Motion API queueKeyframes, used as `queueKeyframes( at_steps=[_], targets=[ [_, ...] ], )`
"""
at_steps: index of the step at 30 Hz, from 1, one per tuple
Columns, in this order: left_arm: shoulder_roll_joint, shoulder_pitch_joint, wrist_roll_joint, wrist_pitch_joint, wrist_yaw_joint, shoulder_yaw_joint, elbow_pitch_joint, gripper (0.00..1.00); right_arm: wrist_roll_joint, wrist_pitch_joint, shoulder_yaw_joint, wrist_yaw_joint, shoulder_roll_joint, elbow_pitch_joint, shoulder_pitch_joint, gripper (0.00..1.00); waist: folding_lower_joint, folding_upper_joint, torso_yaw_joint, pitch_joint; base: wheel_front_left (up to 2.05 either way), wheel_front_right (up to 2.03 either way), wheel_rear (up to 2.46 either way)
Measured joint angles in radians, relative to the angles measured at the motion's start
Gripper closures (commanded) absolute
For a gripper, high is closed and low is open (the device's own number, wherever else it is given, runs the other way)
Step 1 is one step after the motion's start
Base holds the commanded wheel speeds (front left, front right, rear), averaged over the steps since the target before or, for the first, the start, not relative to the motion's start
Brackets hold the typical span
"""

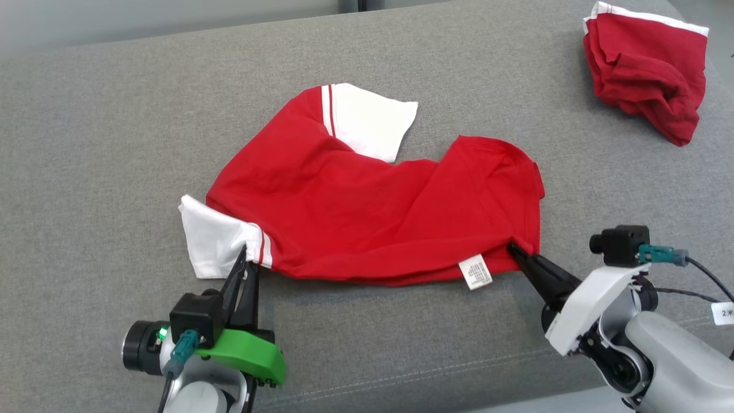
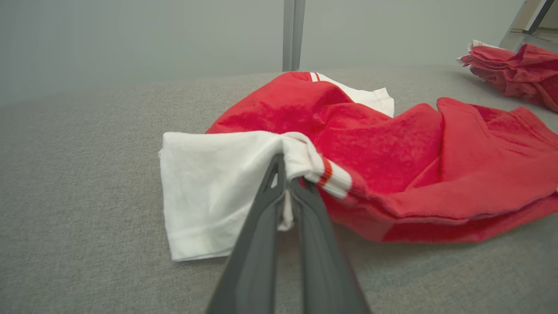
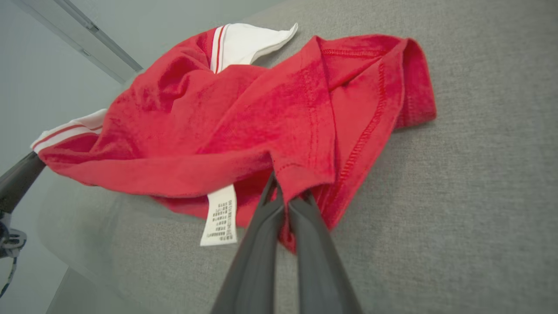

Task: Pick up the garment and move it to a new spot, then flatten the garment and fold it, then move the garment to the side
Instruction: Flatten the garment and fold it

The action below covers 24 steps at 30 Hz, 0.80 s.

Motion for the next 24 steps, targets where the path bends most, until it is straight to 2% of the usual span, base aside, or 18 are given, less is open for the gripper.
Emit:
queueKeyframes(
  at_steps=[4,7,10,13,14,16,19,21,24],
  targets=[
    [0.000,0.029,-0.011,0.000,-0.003,-0.004,-0.005,1.00,0.027,-0.002,-0.010,0.001,-0.012,-0.030,0.046,1.00,0.0000,0.0000,0.000,-0.004,0.00,0.00,0.00],
    [0.001,0.036,-0.029,0.000,-0.009,0.001,-0.010,1.00,0.020,-0.019,-0.035,0.000,-0.020,-0.048,0.023,1.00,0.0000,0.0000,-0.002,-0.009,0.00,0.00,0.00],
    [0.019,-0.010,-0.026,0.018,-0.039,-0.003,-0.012,1.00,-0.002,-0.003,-0.038,0.001,-0.015,-0.046,-0.073,1.00,0.0000,0.0000,-0.010,-0.016,0.00,0.00,0.00],
    [0.059,-0.158,-0.001,0.079,-0.077,-0.009,0.013,1.00,-0.049,0.031,-0.046,-0.002,0.001,-0.004,-0.238,1.00,0.0000,0.0000,-0.020,-0.027,0.00,0.00,0.00],
    [0.063,-0.218,0.000,0.101,-0.083,-0.007,0.023,1.00,-0.060,0.031,-0.071,-0.013,0.006,0.013,-0.300,1.00,0.0000,0.0000,-0.023,-0.031,0.00,0.00,0.00],
    [0.063,-0.342,0.001,0.129,-0.093,0.008,0.031,1.00,-0.114,0.003,-0.131,-0.058,0.004,0.044,-0.437,1.00,0.0000,0.0000,-0.027,-0.040,0.00,0.00,0.00],
    [0.013,-0.523,-0.059,0.123,-0.092,0.077,-0.009,1.00,-0.146,-0.115,-0.264,-0.115,0.008,0.036,-0.615,1.00,0.0000,0.0000,-0.025,-0.050,0.00,0.00,0.00],
    [-0.013,-0.617,-0.103,0.107,-0.084,0.120,-0.055,1.00,-0.184,-0.138,-0.288,-0.124,0.010,0.015,-0.689,1.00,0.0000,0.0000,-0.020,-0.052,0.00,0.00,0.00],
    [-0.008,-0.640,-0.130,0.102,-0.083,0.127,-0.063,1.00,-0.186,-0.132,-0.261,-0.113,0.032,0.018,-0.672,1.00,0.0000,0.0000,-0.016,-0.049,0.00,0.00,0.00]
  ],
)
